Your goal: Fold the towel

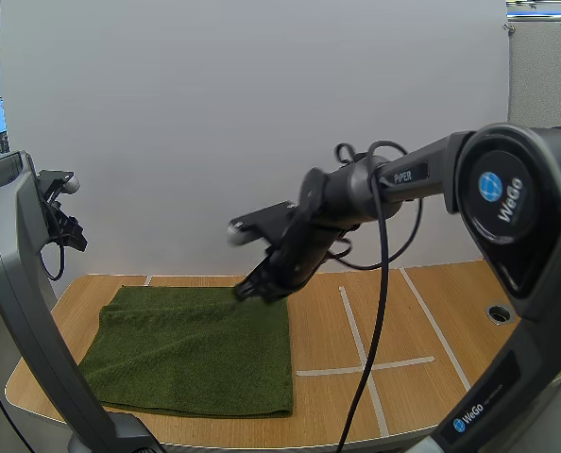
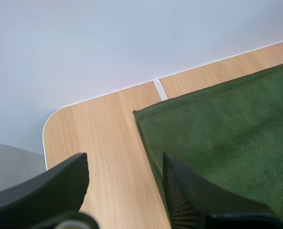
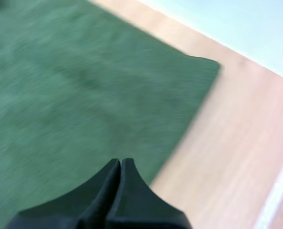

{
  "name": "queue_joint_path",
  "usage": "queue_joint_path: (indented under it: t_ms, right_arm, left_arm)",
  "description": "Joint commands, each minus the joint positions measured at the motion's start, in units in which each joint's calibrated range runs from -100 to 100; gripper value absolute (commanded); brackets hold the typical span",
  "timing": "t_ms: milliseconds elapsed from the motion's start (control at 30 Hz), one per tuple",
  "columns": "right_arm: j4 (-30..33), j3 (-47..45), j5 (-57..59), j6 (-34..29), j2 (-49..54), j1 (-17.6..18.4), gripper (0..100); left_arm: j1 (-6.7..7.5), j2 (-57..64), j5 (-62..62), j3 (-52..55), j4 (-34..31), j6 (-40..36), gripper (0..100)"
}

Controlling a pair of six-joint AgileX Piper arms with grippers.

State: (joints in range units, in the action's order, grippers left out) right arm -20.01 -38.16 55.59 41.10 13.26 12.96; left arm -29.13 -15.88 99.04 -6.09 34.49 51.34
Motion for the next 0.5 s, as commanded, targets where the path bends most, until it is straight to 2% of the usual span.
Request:
queue_joint_path:
  t_ms: [0, 33, 67, 133, 233, 467]
  right_arm:
    - [-6.3, 2.7, -0.5, 1.1, -5.8, -4.7, 44]
    - [-7.7, 2.7, -0.1, 2.2, -7.6, -5.1, 63]
    - [-8.5, 2.7, 0.2, 2.9, -8.8, -5.2, 73]
    - [-10.4, 2.7, 0.6, 4.0, -10.8, -5.2, 83]
    - [-12.8, 2.7, 0.6, 5.5, -13.2, -5.2, 81]
    - [-12.7, 2.7, -0.8, 6.2, -17.1, -5.2, 81]
  left_arm:
    - [-0.17, 1.4, 1.0, 0.1, 0.8, -1.1, 77]
    - [-0.17, 1.4, 1.0, 0.1, 0.8, -1.1, 77]
    - [-0.17, 1.4, 1.0, 0.1, 0.8, -1.2, 77]
    - [-0.17, 1.4, 1.0, 0.1, 0.8, -1.3, 77]
    - [-0.17, 1.4, 1.0, 0.1, 0.8, -1.5, 77]
    - [-0.17, 1.4, 1.0, 0.1, 0.6, -1.6, 77]
